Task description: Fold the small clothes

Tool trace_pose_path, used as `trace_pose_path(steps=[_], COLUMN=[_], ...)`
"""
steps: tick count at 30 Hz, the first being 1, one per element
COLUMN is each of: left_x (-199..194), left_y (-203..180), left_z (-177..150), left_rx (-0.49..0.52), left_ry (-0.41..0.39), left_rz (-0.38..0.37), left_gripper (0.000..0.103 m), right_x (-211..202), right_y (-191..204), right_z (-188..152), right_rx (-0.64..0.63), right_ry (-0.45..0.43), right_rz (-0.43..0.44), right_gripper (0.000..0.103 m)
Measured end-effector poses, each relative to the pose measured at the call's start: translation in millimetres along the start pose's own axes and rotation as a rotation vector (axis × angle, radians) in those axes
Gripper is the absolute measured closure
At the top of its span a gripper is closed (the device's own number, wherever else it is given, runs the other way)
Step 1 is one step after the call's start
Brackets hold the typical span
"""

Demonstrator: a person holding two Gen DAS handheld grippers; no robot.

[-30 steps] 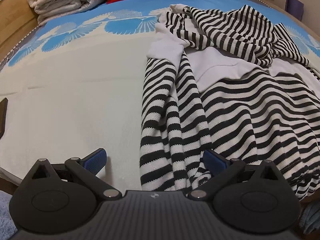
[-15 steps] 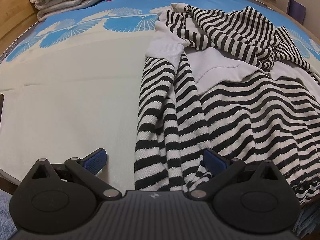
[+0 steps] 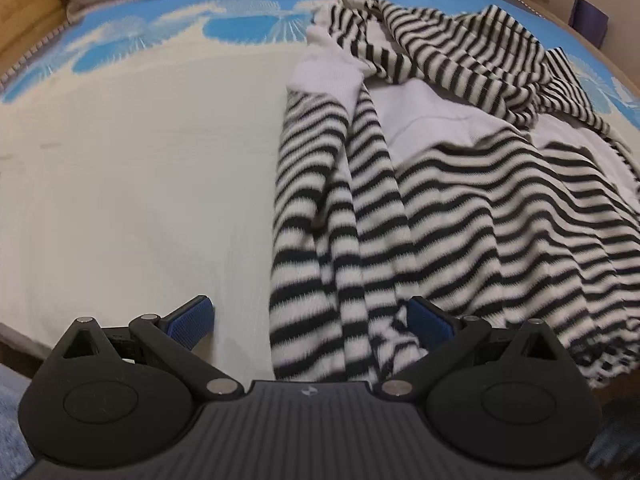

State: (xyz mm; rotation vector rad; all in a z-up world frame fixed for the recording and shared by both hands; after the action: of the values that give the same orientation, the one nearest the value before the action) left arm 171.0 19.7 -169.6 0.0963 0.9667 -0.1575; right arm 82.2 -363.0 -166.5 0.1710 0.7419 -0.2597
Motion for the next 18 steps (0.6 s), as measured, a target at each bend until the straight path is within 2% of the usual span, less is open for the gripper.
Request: trace_pose_path(steps=[1,2,3,4,5,6,7,10,13,18], left_x=[-2,-5,-10,-19,-25,-29,-32,-44,-70,-116], left_y=[-3,-6,-9,-14,-17,-17,-14,-6,-4,-2], left_z=[-3,-5,-5,-5,-5,-5,-6,-8,-14,-39], left_rx=[0.015,0.039,0.058,0.075,0.082,0.077,0.062,0.005,-0.010,0.007], left_ry=[0.024,0.024,0.001,-0.024,-0.034,-0.043,-0.044,-0.037,-0.031,0.016], left_rz=[-0.031,-0.040,-0.050,-0.096,-0.115,-0.117,-0.117,-0.151,-0.211,-0.300], left_gripper=[0.001,0.006,0.031,0.072,0.083,0.087,0.089,0.090,0.090,0.090], right_x=[-1,-3,-7,-11,-16,-19,-22,-36,-69,-130], right_y=[0,0,0,0,0,0,-1,-4,-7,-20], right_z=[-1,-2,-2,0,2,4,5,9,15,5], right_rx=[-0.004,-0.011,-0.011,-0.013,-0.007,0.021,0.044,0.088,0.136,0.229], right_ry=[0.012,0.027,0.018,0.004,-0.005,0.002,0.005,-0.009,-0.042,0.003], right_rz=[0.010,0.027,0.043,0.052,0.076,0.117,0.134,0.146,0.183,0.230], right_gripper=[0.003,0.008,0.029,0.063,0.079,0.088,0.091,0.092,0.093,0.093])
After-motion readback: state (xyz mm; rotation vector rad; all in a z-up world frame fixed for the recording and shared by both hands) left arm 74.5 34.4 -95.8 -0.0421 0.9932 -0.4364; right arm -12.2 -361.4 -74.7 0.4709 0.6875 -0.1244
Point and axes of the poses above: each gripper's, at about its wrist camera, not at the fingertips, and x roughly the way its jaws point, y to its left, z to its top, the point moved 8 cm from there along x, roughly the way its jaws point, and after that the axes turned 5 degrees about -y, right-handed, at the moved point
